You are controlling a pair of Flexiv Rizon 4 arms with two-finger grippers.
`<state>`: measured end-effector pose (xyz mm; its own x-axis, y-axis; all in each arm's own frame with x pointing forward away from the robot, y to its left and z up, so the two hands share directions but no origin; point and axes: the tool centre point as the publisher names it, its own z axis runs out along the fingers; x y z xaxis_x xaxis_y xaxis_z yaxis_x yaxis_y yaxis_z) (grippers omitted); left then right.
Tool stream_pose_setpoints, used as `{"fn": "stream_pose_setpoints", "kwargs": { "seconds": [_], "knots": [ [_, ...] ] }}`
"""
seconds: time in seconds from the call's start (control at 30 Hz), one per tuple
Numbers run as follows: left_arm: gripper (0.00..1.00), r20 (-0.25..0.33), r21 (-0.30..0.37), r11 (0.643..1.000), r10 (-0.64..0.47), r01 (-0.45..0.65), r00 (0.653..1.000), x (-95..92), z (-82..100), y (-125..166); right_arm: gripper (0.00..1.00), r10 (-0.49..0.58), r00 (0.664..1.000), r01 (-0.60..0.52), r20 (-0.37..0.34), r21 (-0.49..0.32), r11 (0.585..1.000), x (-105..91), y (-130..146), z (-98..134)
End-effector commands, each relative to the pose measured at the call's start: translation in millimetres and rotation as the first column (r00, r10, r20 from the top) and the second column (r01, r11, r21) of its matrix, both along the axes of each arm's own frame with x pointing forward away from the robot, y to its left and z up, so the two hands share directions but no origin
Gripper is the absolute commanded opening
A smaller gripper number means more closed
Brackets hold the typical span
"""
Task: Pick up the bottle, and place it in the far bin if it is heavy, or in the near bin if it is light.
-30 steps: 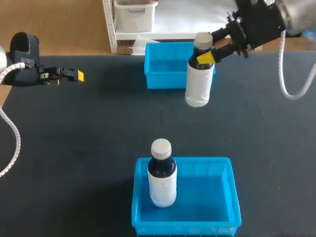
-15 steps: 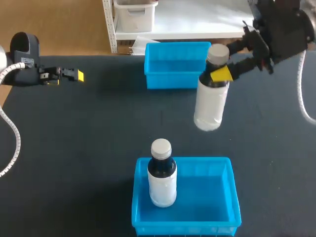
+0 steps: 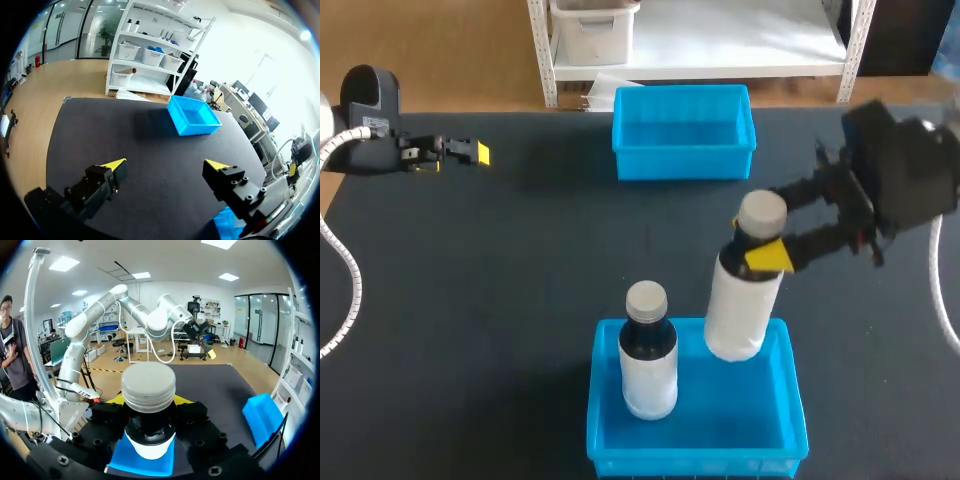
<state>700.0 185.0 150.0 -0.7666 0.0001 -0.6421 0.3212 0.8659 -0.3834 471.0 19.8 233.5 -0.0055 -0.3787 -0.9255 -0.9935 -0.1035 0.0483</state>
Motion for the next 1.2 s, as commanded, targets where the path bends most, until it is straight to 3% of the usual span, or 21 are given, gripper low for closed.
{"fn": "stream_pose_setpoints", "kwargs": {
  "seconds": [0.03,0.77,1.2],
  "knots": [
    [1.00,0.000,0.000,1.000,0.000,0.000,1.000,0.0,0.0,0,0.00,-0.081,0.996,0.081,0.037,0.008,0.997,-10.1,-1,-9],
    [1.00,0.000,0.000,1.000,0.000,0.000,1.000,0.0,0.0,0,0.00,-0.035,0.999,0.034,-0.018,-0.057,0.998,-13.7,4,-61],
    [1.00,0.000,0.000,1.000,0.000,0.000,1.000,0.0,0.0,0,0.00,0.004,1.000,-0.005,-0.003,-0.070,0.998,-12.6,9,-82]
  ]
}}
